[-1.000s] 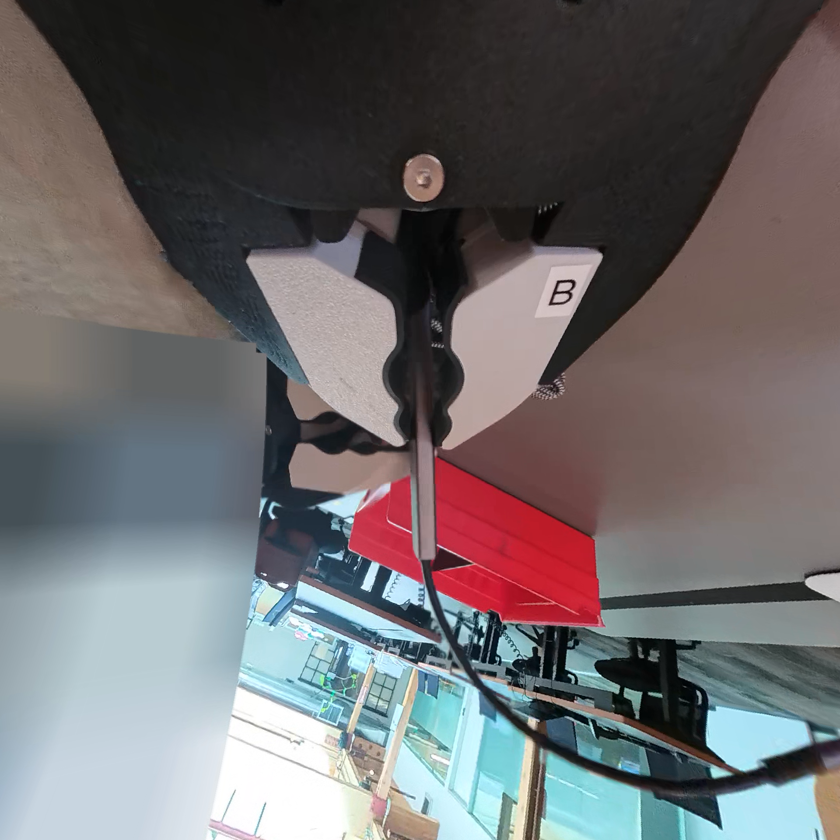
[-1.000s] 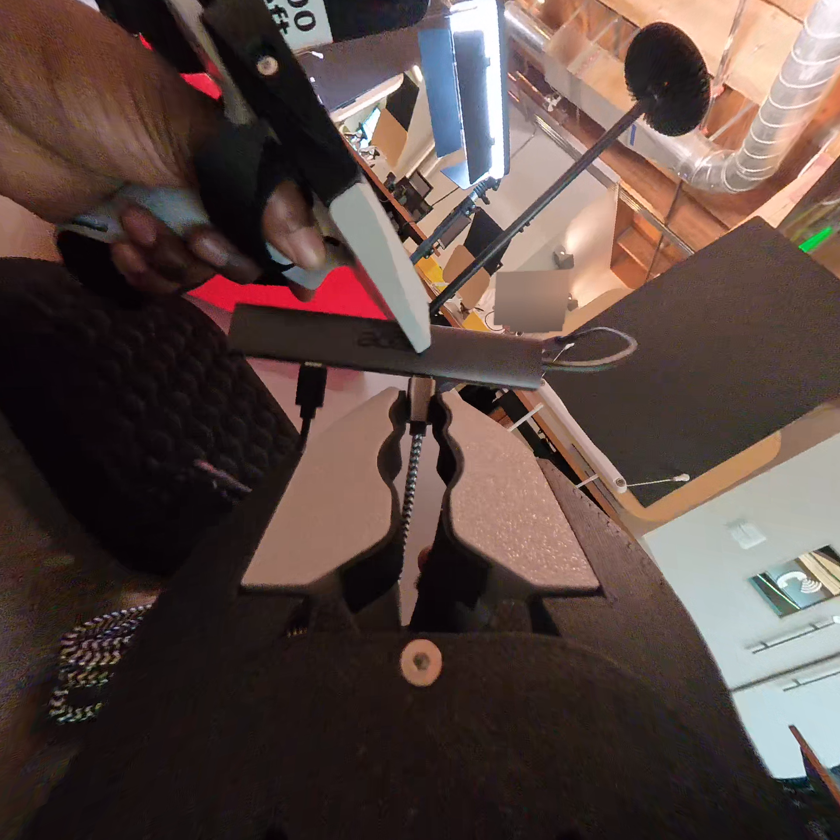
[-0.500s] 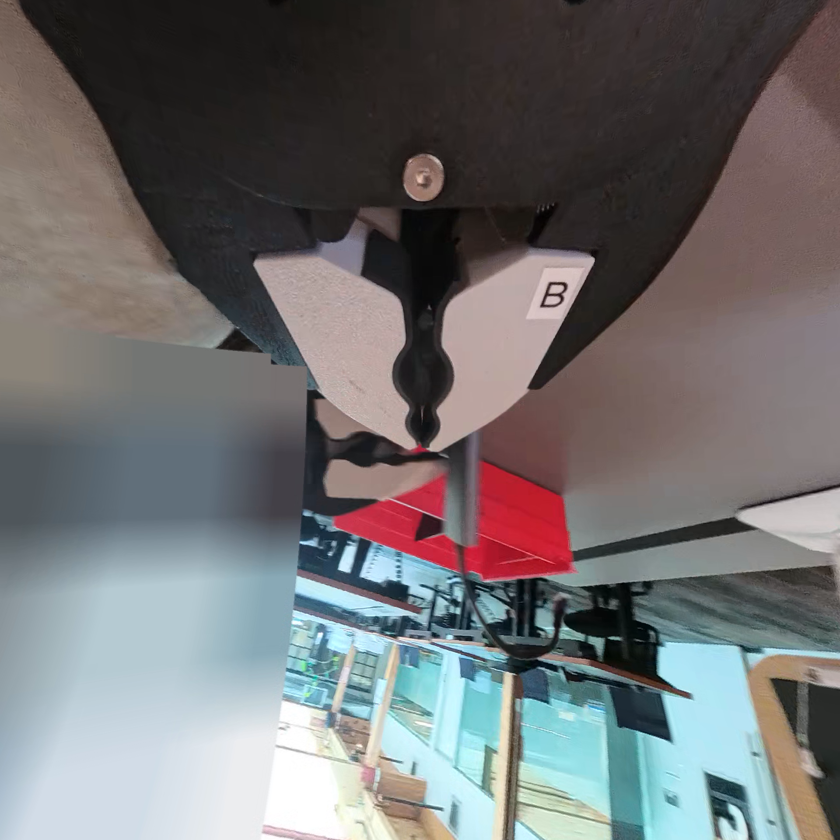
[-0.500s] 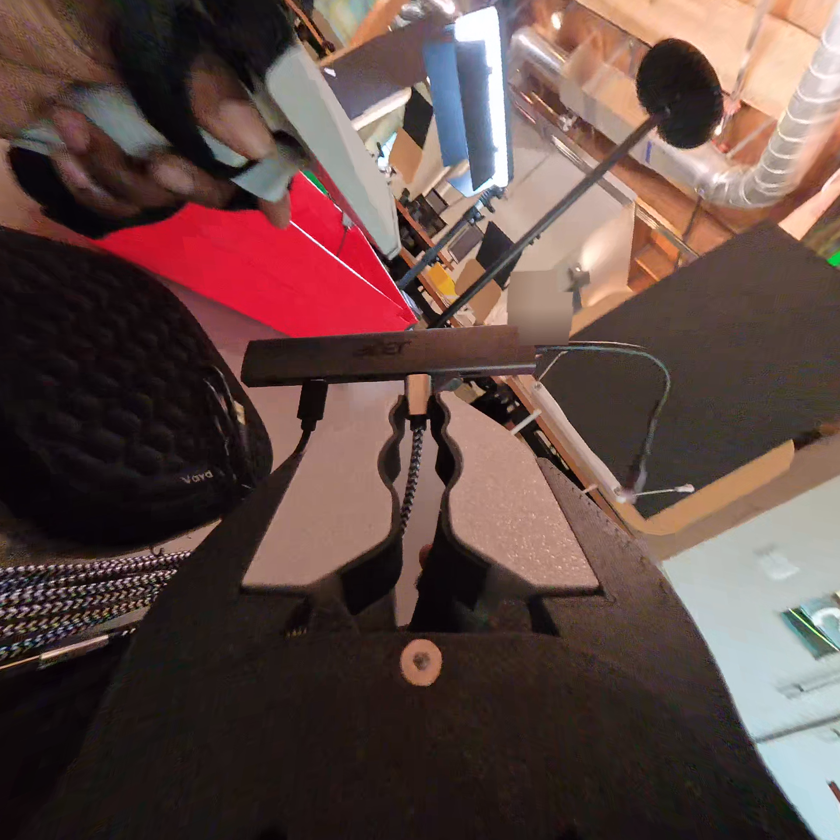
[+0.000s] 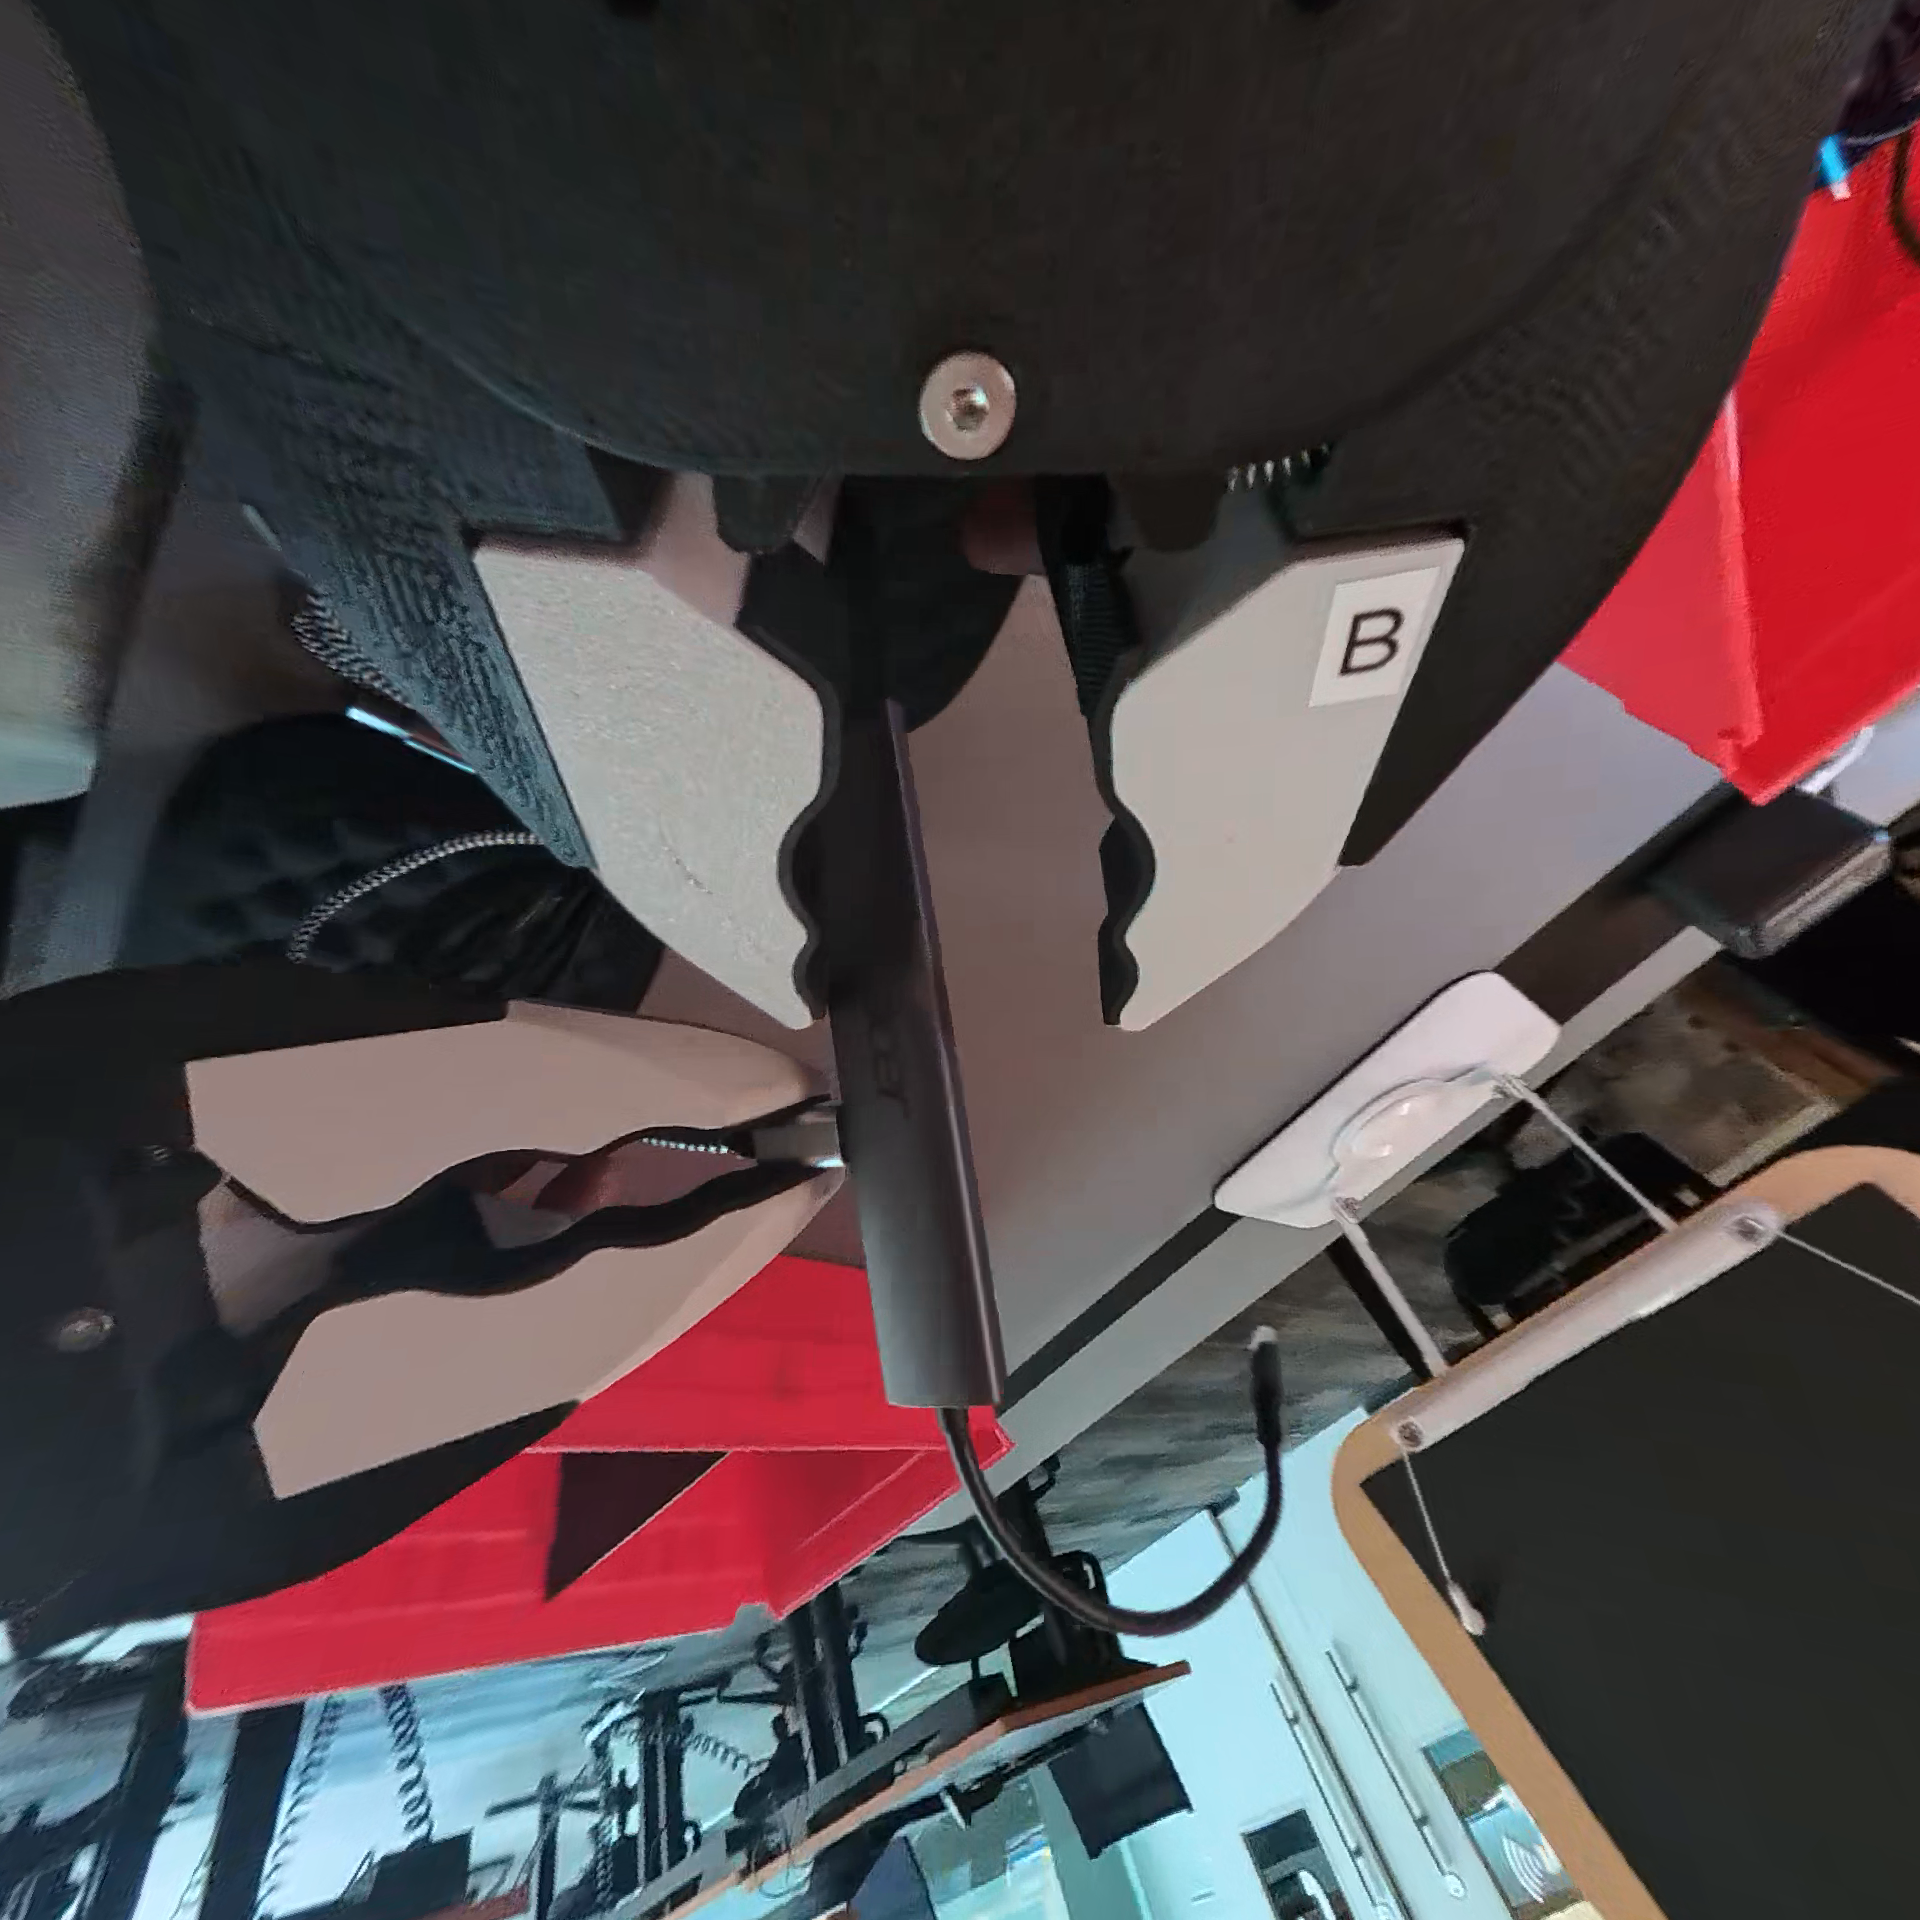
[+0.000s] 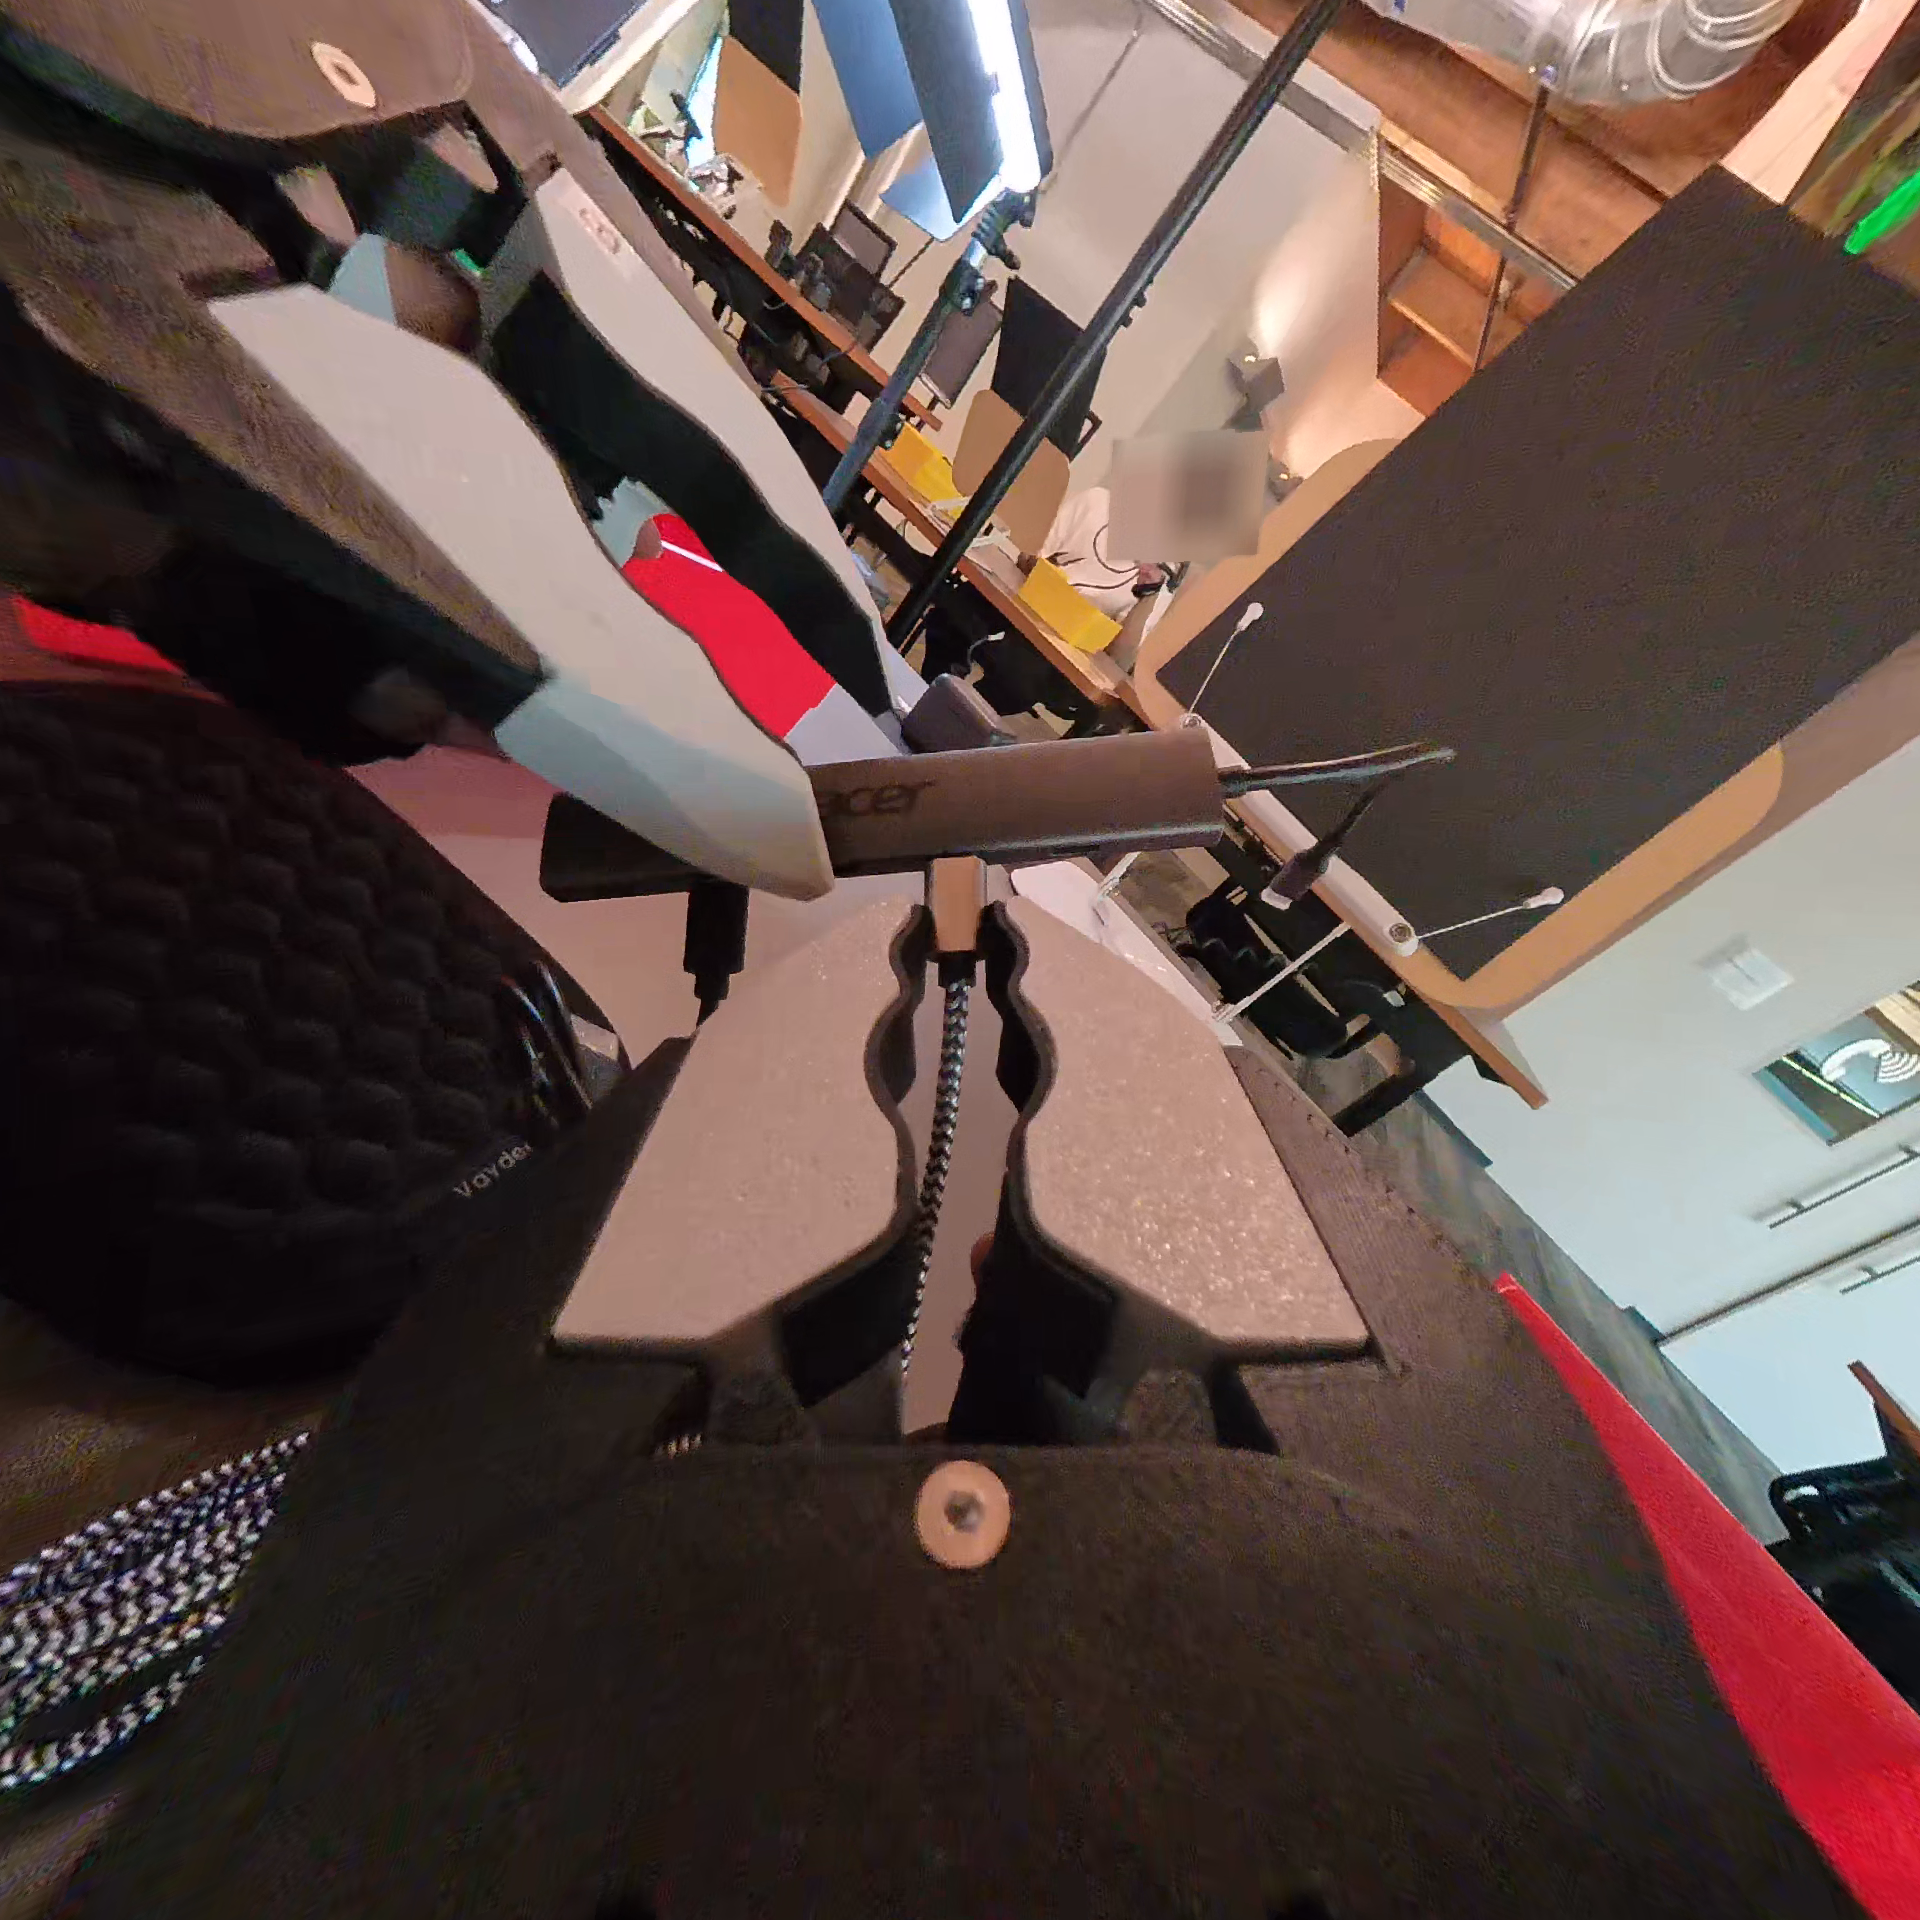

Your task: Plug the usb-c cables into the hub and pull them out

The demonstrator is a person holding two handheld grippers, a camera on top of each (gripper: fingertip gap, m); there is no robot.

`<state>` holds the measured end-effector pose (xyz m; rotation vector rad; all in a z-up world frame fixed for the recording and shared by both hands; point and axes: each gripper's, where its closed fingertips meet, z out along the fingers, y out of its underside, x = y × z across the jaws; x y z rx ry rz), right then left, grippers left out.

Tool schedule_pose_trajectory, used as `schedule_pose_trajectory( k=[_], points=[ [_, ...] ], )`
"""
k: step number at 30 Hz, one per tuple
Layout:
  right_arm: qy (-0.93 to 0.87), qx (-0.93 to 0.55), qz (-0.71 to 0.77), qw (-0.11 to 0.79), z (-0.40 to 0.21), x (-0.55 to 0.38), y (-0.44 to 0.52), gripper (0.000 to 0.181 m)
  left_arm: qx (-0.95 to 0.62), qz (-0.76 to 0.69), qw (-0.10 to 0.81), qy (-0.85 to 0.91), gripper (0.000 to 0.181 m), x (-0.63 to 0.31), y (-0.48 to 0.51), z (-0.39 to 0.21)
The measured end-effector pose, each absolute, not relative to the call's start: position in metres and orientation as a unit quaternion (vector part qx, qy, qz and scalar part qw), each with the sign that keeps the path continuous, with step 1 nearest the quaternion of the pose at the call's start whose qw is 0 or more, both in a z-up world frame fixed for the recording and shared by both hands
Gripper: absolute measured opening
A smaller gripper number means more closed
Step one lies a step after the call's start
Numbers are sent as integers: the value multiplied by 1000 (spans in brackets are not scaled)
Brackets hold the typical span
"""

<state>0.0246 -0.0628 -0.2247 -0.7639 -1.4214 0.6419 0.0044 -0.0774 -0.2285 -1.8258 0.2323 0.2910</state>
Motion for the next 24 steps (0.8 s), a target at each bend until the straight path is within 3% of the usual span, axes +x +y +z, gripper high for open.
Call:
schedule_pose_trajectory(
  k=[4,7,11,24],
  points=[
    [-605,-349,284,657,-220,21,-66,11,-794,161,574,120,42,6,-70,-234],
    [-605,-353,279,657,-222,17,-71,11,-791,235,550,131,23,-3,-68,-235],
    [-607,-368,261,654,-226,13,-66,11,-772,334,521,146,24,-12,-65,-234],
    [-603,-379,236,662,-234,-5,-61,11,-800,324,490,125,22,-26,-65,-241]
  ],
)
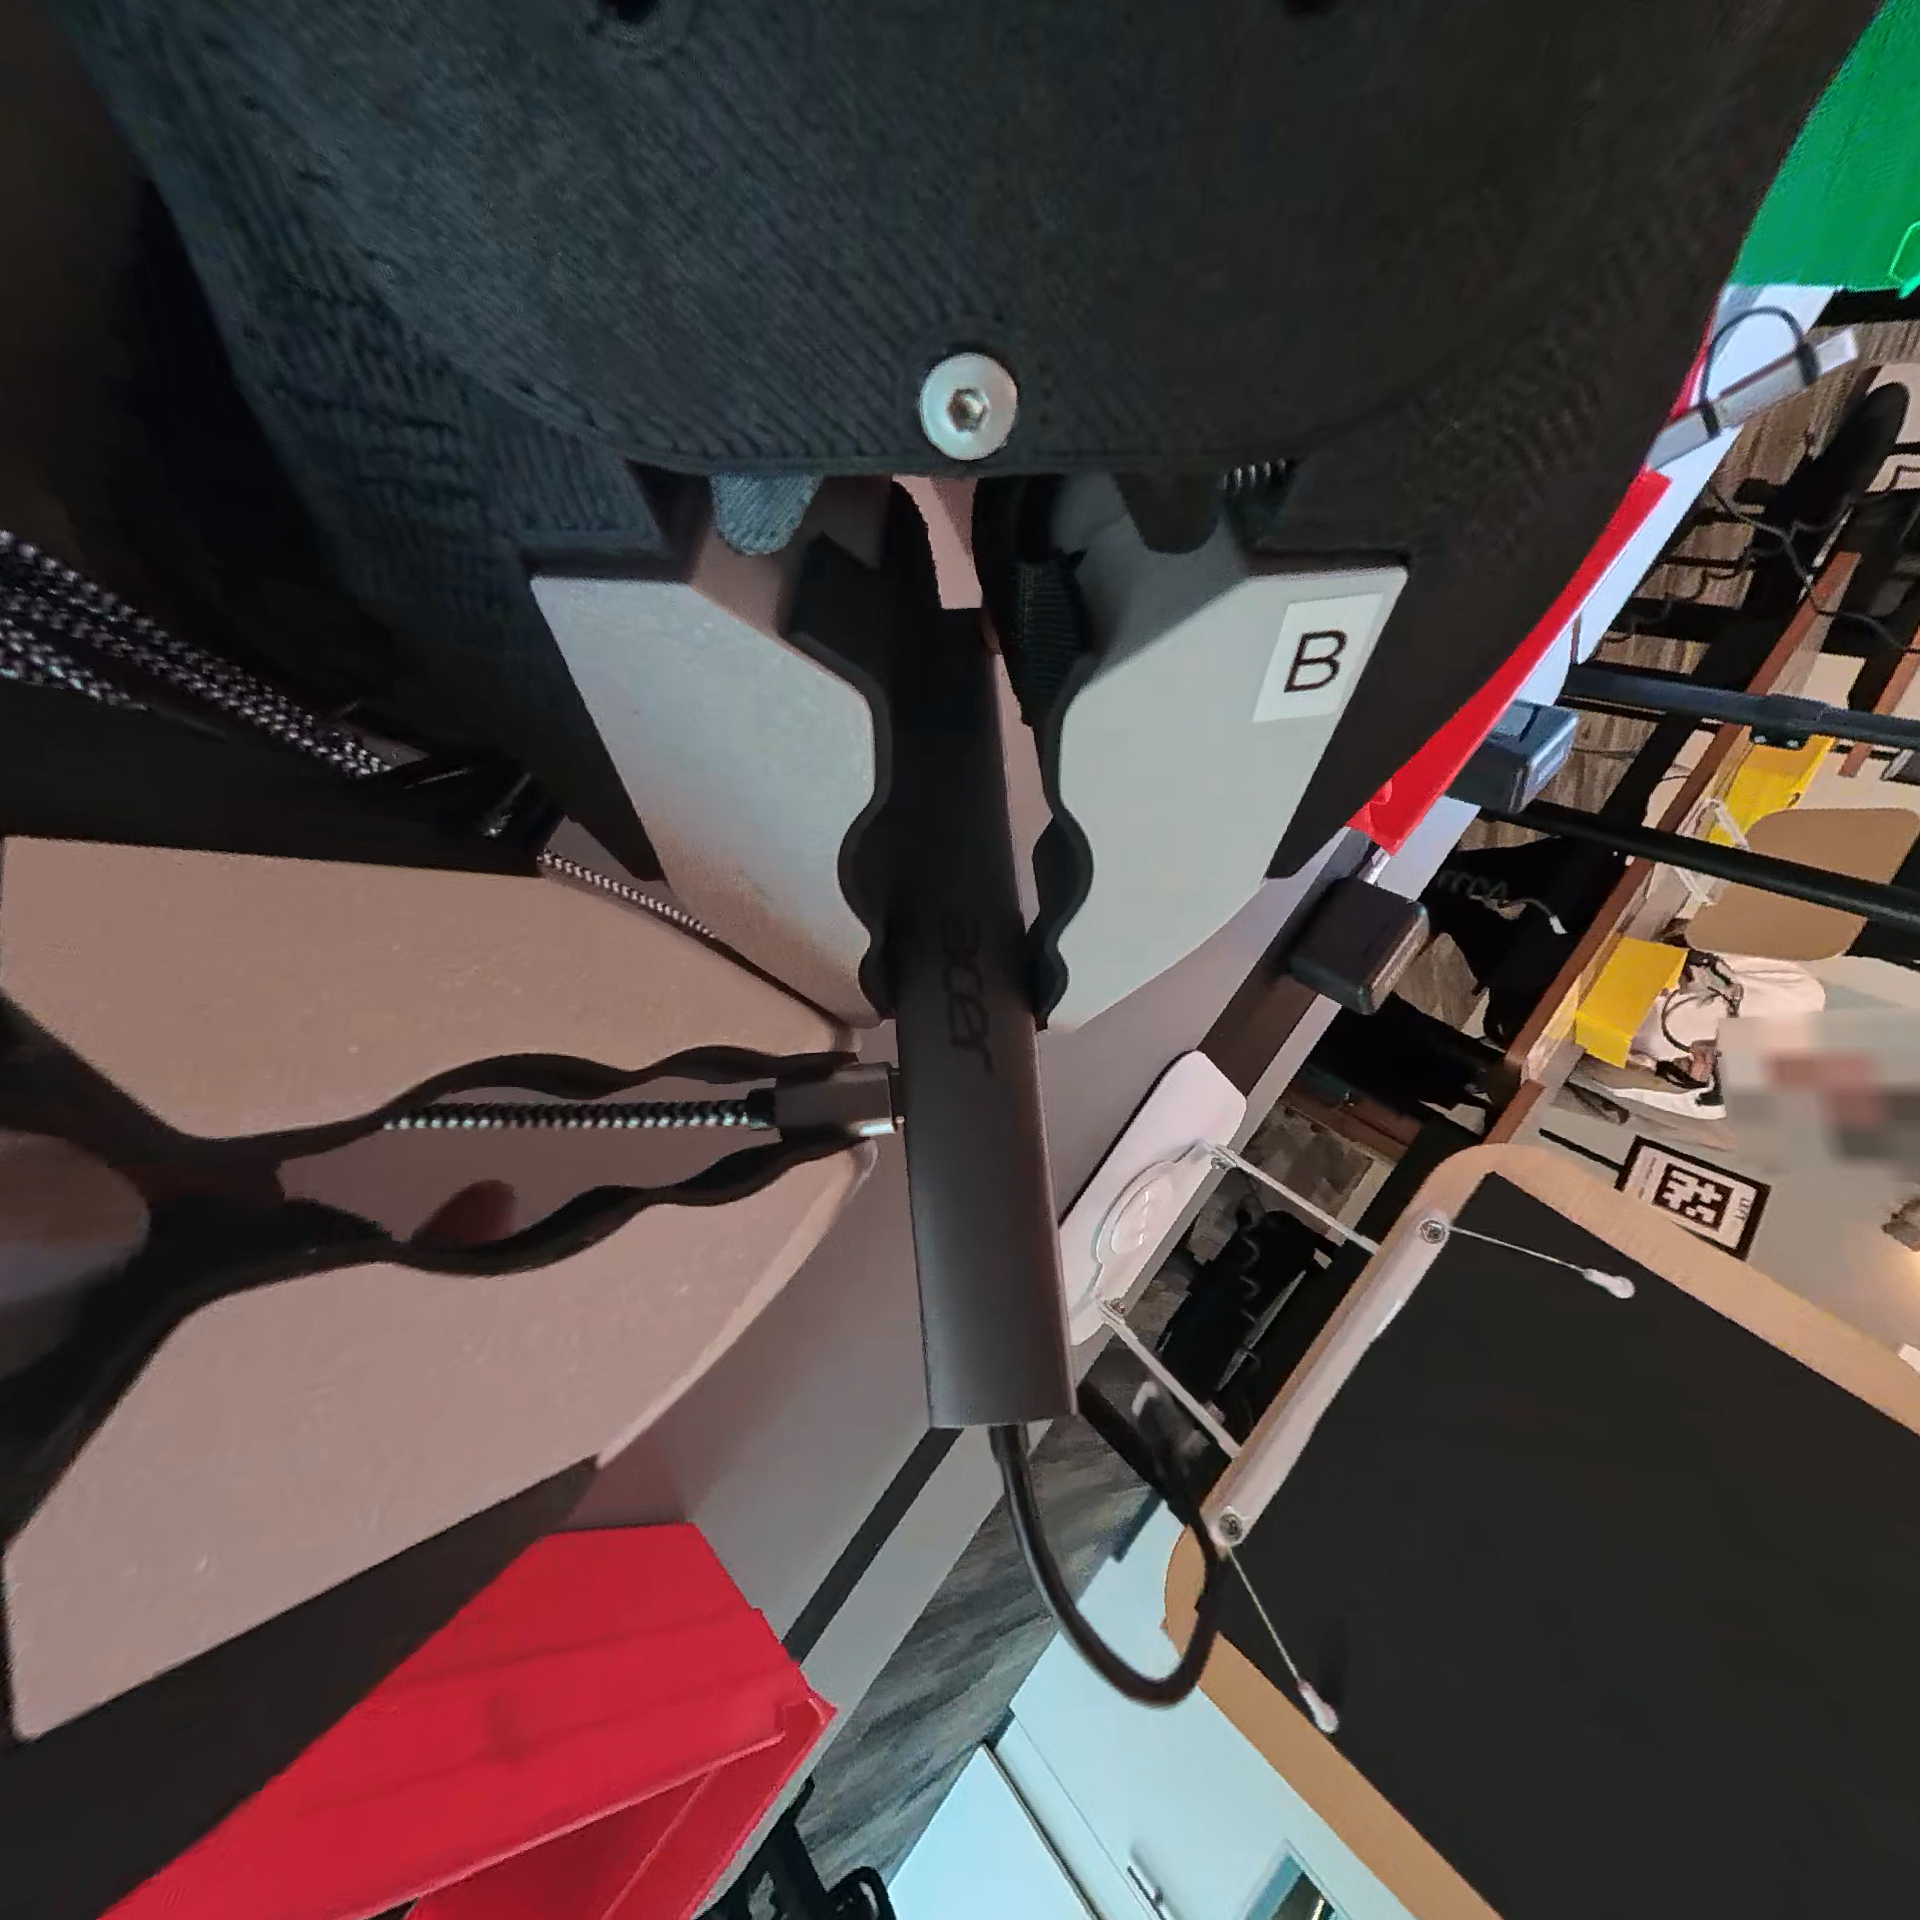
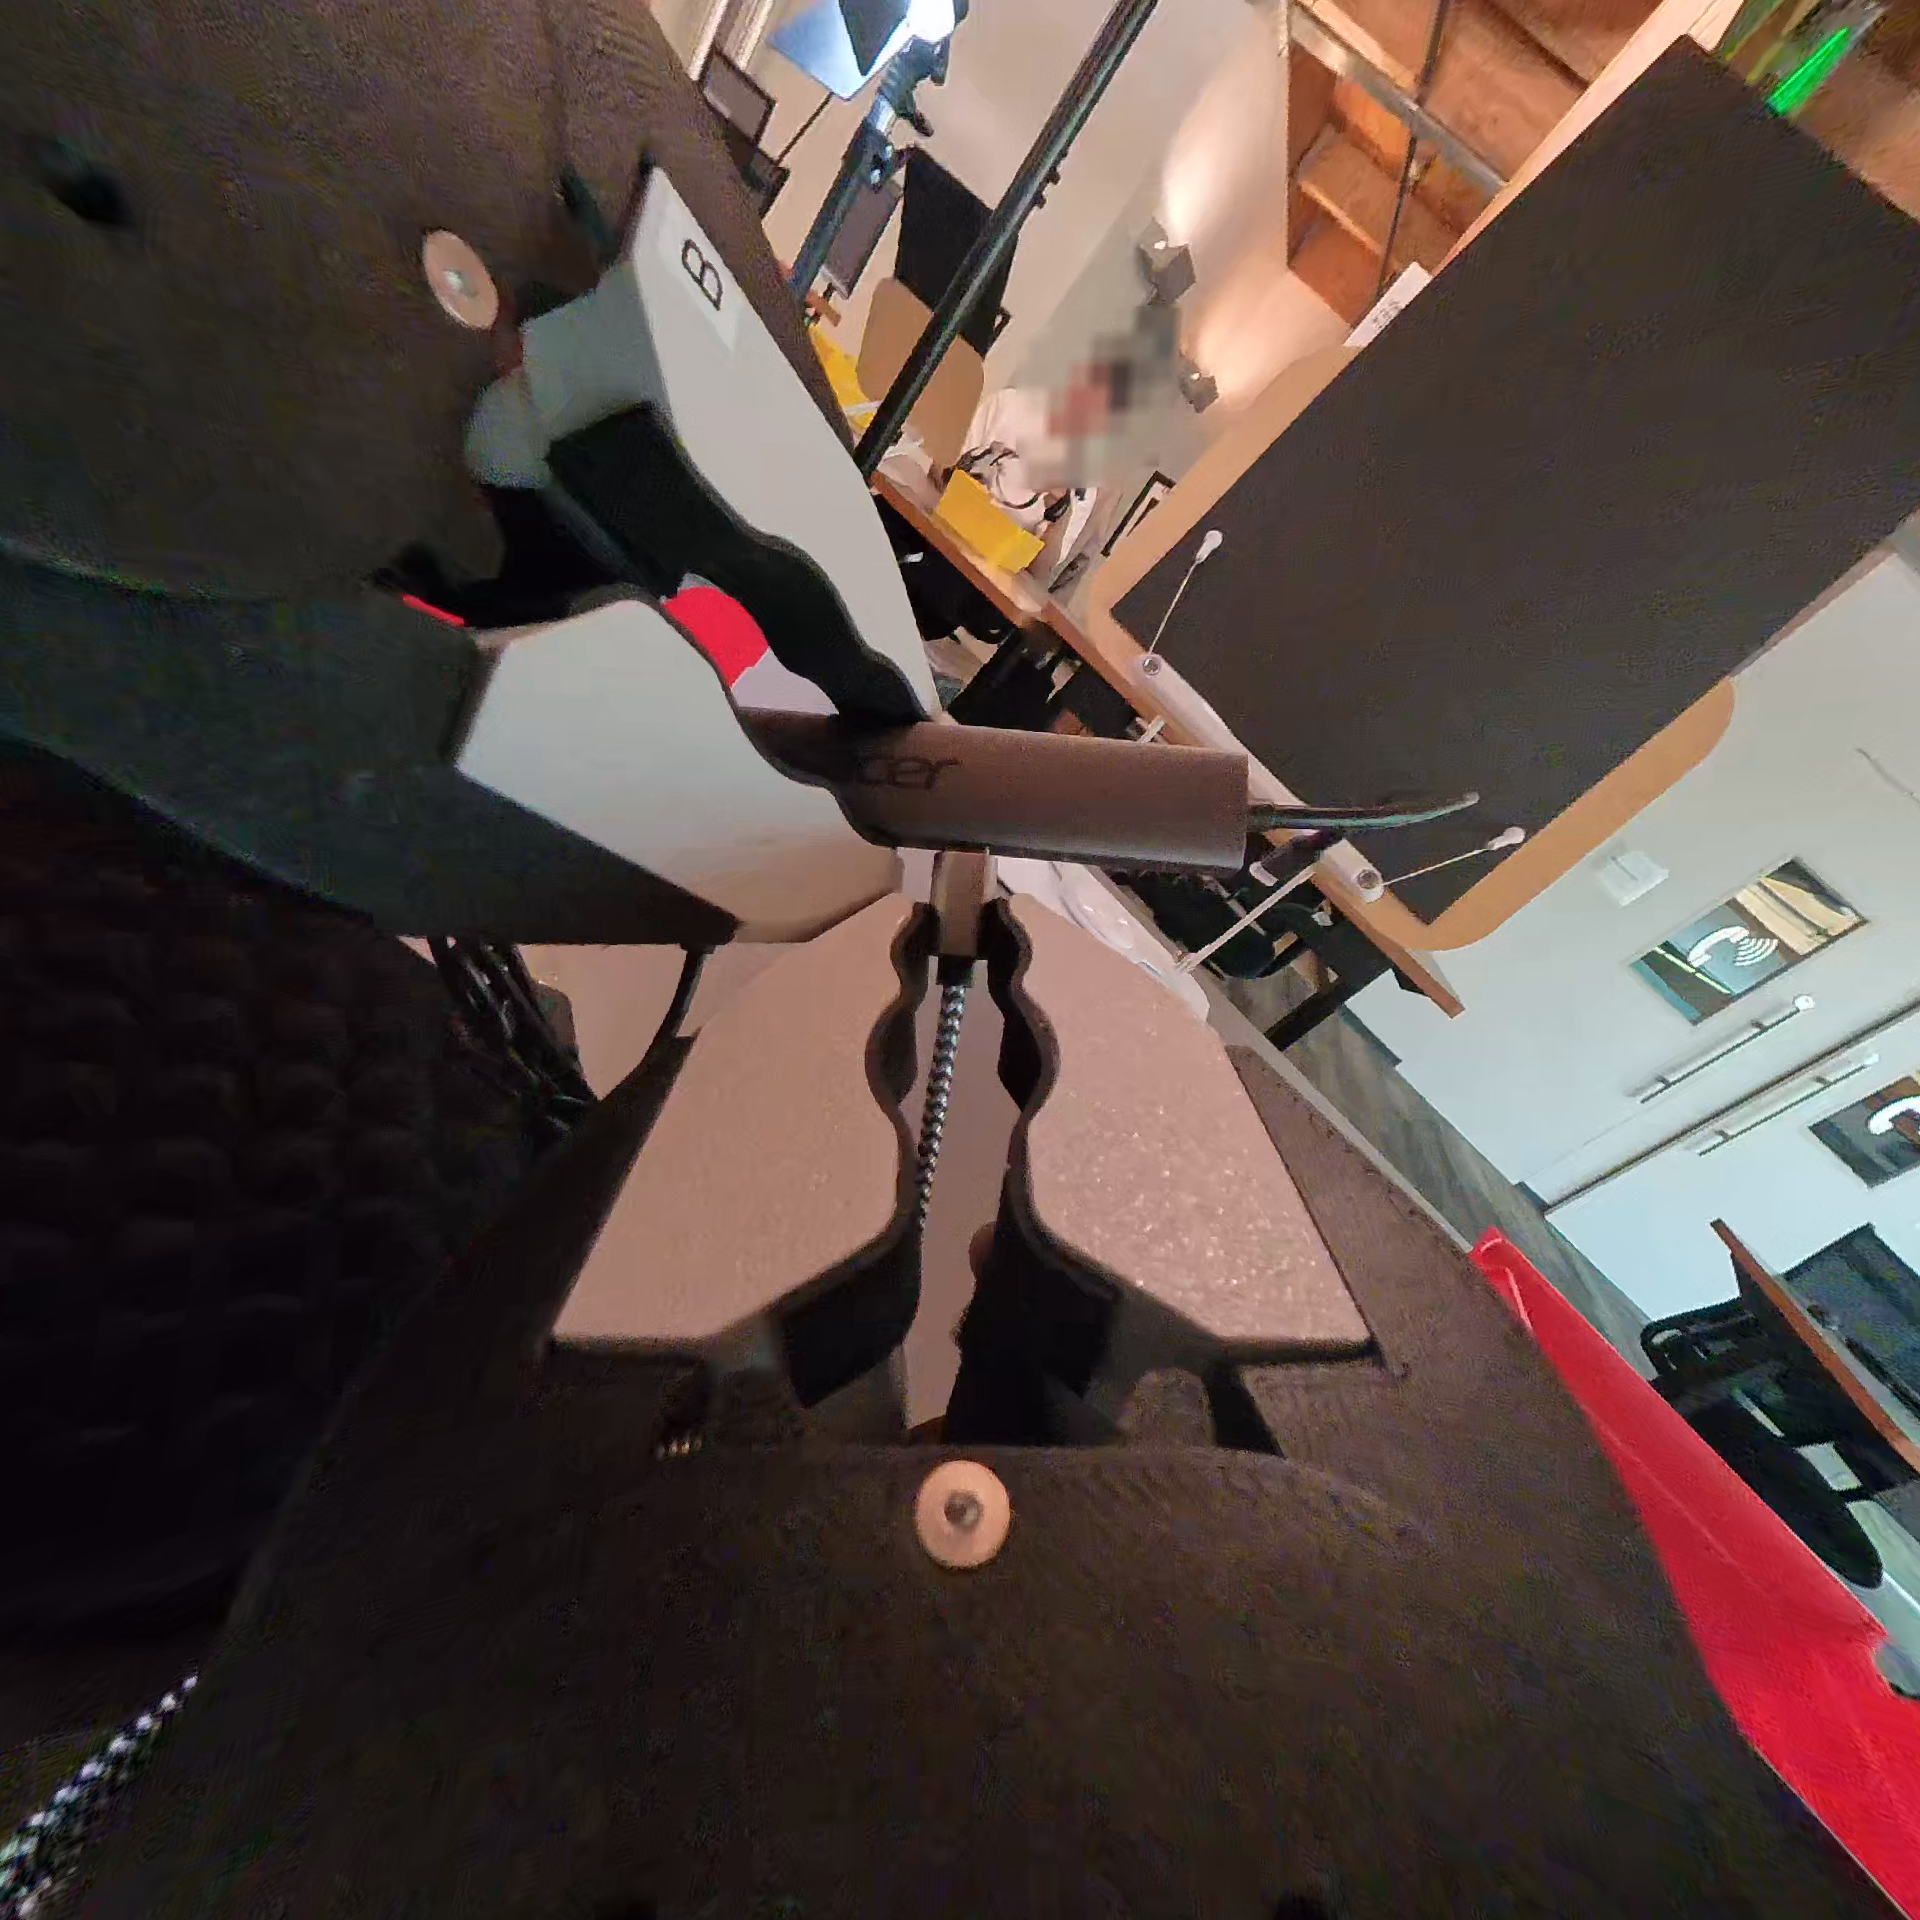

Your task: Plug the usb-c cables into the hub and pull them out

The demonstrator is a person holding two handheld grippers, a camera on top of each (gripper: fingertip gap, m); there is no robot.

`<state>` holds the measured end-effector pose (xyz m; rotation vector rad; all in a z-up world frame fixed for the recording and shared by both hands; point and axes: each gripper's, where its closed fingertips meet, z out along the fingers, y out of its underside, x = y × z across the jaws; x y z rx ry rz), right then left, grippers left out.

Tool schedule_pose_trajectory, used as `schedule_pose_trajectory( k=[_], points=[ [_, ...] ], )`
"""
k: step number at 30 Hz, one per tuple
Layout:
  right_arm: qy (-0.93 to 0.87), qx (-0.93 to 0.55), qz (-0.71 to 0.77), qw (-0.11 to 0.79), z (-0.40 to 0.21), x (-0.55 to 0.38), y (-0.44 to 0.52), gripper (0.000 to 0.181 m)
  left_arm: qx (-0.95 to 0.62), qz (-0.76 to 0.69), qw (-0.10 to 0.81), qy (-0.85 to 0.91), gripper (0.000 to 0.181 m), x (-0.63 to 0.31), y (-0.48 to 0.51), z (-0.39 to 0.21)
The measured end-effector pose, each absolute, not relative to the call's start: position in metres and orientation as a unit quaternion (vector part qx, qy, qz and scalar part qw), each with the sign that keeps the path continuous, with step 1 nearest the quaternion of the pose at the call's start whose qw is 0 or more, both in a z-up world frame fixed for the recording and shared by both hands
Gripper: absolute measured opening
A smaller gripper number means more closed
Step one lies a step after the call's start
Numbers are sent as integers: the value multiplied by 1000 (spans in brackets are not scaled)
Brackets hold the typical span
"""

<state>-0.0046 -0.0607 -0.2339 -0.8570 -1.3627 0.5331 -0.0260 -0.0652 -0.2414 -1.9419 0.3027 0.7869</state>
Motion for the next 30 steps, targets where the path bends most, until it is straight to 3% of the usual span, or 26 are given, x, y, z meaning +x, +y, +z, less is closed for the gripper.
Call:
schedule_pose_trajectory(
  k=[9,12,14,18,20,23,30],
  points=[
    [-559,-381,276,683,-240,-13,-57,11,-814,247,513,115,21,-37,-56,-247],
    [-583,-360,268,677,-247,-5,-64,3,-809,205,549,57,21,-55,-67,-230],
    [-569,-381,303,663,-232,-1,-55,3,-783,256,563,70,21,-48,-64,-213],
    [-555,-378,350,653,-226,6,-51,2,-815,242,516,108,22,-48,-56,-218],
    [-556,-401,384,619,-225,7,-50,20,-825,261,488,112,22,-49,-57,-226],
    [-554,-406,380,620,-211,10,-48,26,-830,280,466,120,22,-39,-54,-232],
    [-601,-417,291,617,-222,3,-45,18,-812,305,473,153,22,-23,-46,-222]
  ],
)
